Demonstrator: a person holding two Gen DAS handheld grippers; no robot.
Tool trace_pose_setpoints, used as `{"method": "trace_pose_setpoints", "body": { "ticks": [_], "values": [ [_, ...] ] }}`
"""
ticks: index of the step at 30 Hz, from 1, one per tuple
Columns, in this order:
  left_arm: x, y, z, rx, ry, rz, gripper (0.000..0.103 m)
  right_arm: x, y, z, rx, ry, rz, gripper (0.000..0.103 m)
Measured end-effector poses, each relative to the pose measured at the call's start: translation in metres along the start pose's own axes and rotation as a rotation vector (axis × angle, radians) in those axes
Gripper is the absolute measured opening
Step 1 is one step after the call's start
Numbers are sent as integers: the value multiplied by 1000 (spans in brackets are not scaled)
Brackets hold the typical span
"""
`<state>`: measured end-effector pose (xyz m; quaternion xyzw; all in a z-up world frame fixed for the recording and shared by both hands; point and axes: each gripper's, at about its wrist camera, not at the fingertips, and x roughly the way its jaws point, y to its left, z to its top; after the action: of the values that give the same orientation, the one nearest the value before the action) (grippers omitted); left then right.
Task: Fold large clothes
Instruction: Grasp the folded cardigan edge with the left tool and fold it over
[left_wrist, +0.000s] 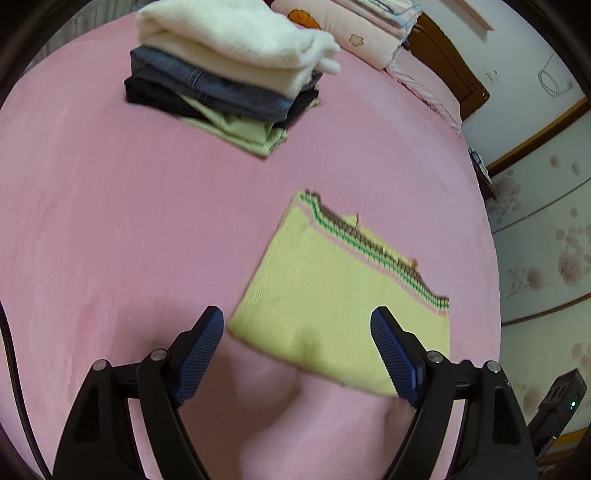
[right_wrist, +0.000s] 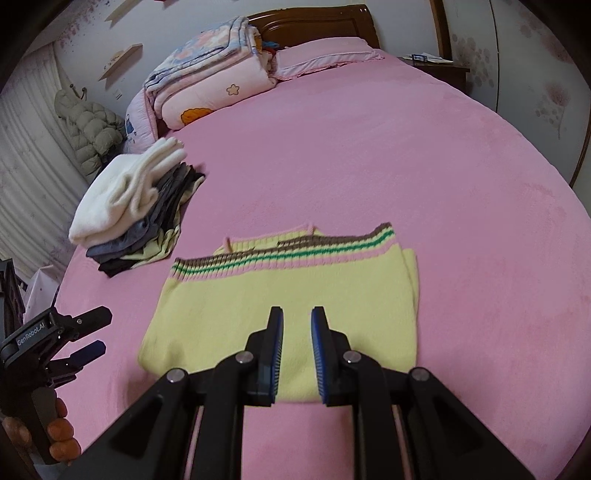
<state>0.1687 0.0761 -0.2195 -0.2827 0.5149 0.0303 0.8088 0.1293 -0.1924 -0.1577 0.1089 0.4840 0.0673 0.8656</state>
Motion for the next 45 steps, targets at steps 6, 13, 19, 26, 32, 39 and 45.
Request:
{"method": "trace_pose_setpoints", "body": {
  "ticks": [6,13,19,26,32,39,45],
  "values": [
    [6,-5,-23,94,36,74,98,-3,11,-18,-37,40,-10,15],
    [24,-4,-52,69,120,26,98,-2,8,-32,-6,56,20,15],
    [55,11,-63,-55,157,-145,98,6,7,-41,-13,69,23,15],
    [92,38,-74,-204,88,-319,98,17,5,-51,-9,76,44,15],
    [96,32,-70,-101,-59,-326,98,27,0,-60,-15,78,66,15],
    [105,34,-32,-129,-159,-382,96,27,4,-56,-57,18,90,15],
    [106,19,-21,-59,-200,-340,28,37,23,-42,-164,-46,58,15]
  ]
}}
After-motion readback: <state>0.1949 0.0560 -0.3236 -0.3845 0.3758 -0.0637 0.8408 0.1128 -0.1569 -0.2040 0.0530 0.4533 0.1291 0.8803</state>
